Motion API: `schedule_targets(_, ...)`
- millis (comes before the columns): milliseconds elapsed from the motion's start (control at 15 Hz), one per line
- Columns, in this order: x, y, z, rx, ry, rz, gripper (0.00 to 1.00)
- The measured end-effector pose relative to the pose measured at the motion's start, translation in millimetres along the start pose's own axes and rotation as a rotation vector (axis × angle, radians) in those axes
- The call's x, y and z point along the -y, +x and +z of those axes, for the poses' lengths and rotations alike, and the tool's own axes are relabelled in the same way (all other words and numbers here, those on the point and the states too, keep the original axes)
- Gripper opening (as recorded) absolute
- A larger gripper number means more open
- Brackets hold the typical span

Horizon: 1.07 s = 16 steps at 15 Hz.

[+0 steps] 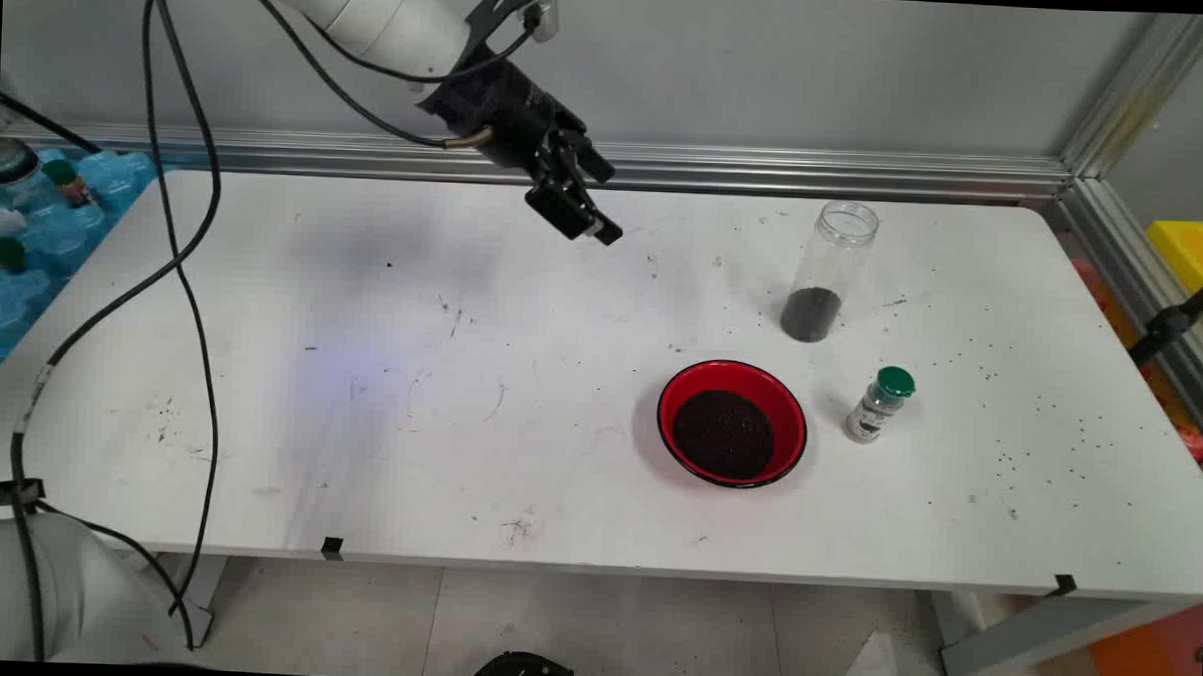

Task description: Pick up the black seasoning powder from the table

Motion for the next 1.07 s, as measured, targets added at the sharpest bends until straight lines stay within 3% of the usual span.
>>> schedule_targets(267, 6.6, 7.9, 11.0, -0.010, 0.001, -0.004, 1.00)
schedule_targets(1067, 22.7, 31.3, 90.4, -0.044, -0.008, -0.032, 1.00)
